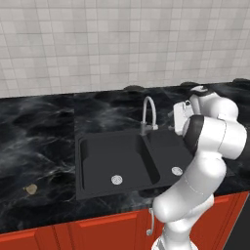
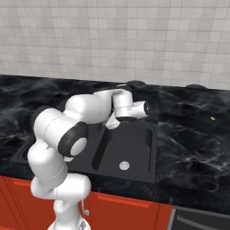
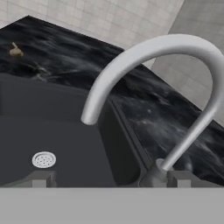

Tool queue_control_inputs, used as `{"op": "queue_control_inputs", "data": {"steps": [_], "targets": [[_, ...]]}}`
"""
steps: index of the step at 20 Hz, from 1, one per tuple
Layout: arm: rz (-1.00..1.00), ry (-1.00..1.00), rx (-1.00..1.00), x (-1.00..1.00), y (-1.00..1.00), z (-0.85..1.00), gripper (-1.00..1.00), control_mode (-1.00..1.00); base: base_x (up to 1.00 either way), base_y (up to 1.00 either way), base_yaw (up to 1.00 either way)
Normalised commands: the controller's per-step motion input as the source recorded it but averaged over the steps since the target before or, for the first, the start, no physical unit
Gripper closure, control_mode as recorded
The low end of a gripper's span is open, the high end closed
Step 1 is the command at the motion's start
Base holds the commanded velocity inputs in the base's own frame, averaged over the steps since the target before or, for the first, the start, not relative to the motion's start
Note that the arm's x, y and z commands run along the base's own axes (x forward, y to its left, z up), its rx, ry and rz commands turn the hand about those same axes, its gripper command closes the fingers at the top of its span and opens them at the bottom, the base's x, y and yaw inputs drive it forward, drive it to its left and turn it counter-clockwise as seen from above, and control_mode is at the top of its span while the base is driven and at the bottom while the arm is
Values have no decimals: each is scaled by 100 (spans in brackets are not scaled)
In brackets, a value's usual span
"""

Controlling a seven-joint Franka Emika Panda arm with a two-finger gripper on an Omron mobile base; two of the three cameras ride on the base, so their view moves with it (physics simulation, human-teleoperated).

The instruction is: Turn on the sink faucet. Then move the garlic from the counter to the sink. Turn off the sink. Move the vegetable from the sink to the pot next to the stove. Finally move the pot to the rear left burner.

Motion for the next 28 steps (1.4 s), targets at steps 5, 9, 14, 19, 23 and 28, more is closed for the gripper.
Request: {"op": "queue_control_inputs", "data": {"steps": [5, 9, 14, 19, 23, 28], "targets": [[0, 0, 1, 15, 0, 0, -100, -100, 0, 0, 0], [0, 0, 1, 14, 0, -2, -100, -100, 0, 0, 0], [0, 1, 0, 11, 3, -6, -100, -100, 0, 0, 0], [0, 1, 0, 9, 8, -9, -100, -100, 0, 0, 0], [0, 0, 0, 13, 8, -11, -100, -100, 0, 0, 0], [0, 0, 0, 19, 1, -7, -100, -100, 0, 0, 0]]}}
